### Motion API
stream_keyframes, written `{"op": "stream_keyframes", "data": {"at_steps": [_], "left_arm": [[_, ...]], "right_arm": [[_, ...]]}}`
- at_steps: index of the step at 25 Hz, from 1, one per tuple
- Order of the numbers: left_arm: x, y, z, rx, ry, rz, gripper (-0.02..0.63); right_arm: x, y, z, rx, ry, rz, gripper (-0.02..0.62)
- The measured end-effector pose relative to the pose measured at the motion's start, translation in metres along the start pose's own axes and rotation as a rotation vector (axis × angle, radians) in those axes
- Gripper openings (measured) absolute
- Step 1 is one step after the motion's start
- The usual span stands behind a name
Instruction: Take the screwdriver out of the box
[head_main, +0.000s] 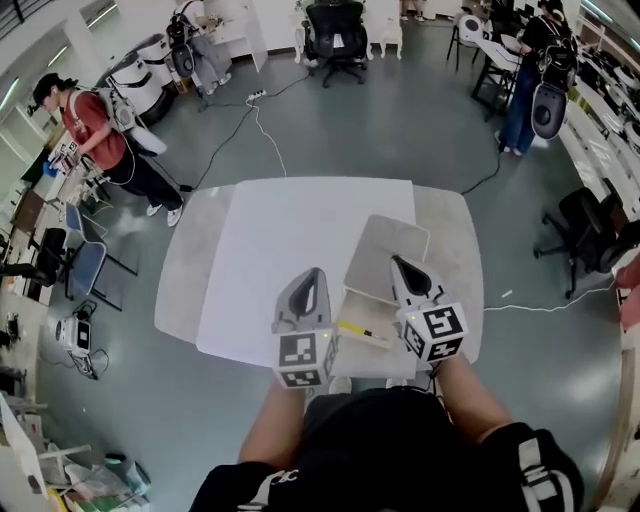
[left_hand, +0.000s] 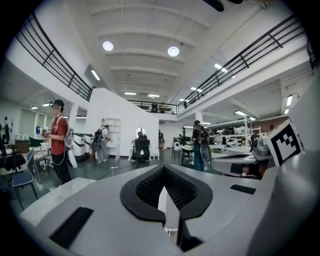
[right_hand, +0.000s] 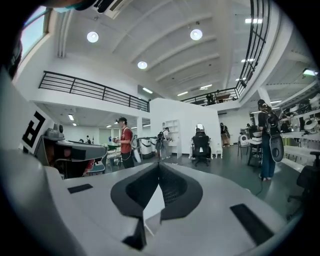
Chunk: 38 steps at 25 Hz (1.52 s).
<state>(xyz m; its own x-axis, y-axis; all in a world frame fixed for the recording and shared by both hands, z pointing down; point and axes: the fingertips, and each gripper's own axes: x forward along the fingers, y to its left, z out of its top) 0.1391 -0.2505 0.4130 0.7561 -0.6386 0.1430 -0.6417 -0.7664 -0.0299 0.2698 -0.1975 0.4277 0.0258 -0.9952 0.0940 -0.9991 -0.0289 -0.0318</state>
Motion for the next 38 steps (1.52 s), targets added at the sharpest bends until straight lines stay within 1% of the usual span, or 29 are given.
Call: {"op": "stream_keyframes", "data": {"at_steps": [10,15,19,23,26,32,34,38], "left_arm": [[-0.017,0.015,-0.011,-0.036,0.032,0.176,0.012],[-0.034,0.029,-0.021,-0.051,0.051,0.269,0.012],[-0.051,0.041,-0.027,-0.058,0.065,0.332,0.012],[-0.07,0.052,-0.032,-0.07,0.078,0.386,0.012],[-0.081,0.06,-0.037,-0.077,0.088,0.418,0.012],[-0.097,0.07,-0.045,-0.082,0.106,0.459,0.012],[-0.103,0.075,-0.047,-0.085,0.11,0.474,0.012],[-0.113,0.086,-0.051,-0.09,0.118,0.495,0.012]], "right_arm": [[0.028,0.019,-0.042,-0.118,0.192,0.277,0.012],[0.04,0.037,-0.069,-0.232,0.288,0.406,0.012],[0.045,0.055,-0.093,-0.276,0.373,0.511,0.012],[0.047,0.066,-0.117,-0.289,0.46,0.578,0.014],[0.047,0.074,-0.135,-0.279,0.536,0.63,0.023],[0.041,0.091,-0.182,-0.231,0.751,0.761,0.052],[0.039,0.095,-0.195,-0.228,0.81,0.779,0.055],[0.039,0.1,-0.221,-0.25,0.91,0.787,0.063]]}}
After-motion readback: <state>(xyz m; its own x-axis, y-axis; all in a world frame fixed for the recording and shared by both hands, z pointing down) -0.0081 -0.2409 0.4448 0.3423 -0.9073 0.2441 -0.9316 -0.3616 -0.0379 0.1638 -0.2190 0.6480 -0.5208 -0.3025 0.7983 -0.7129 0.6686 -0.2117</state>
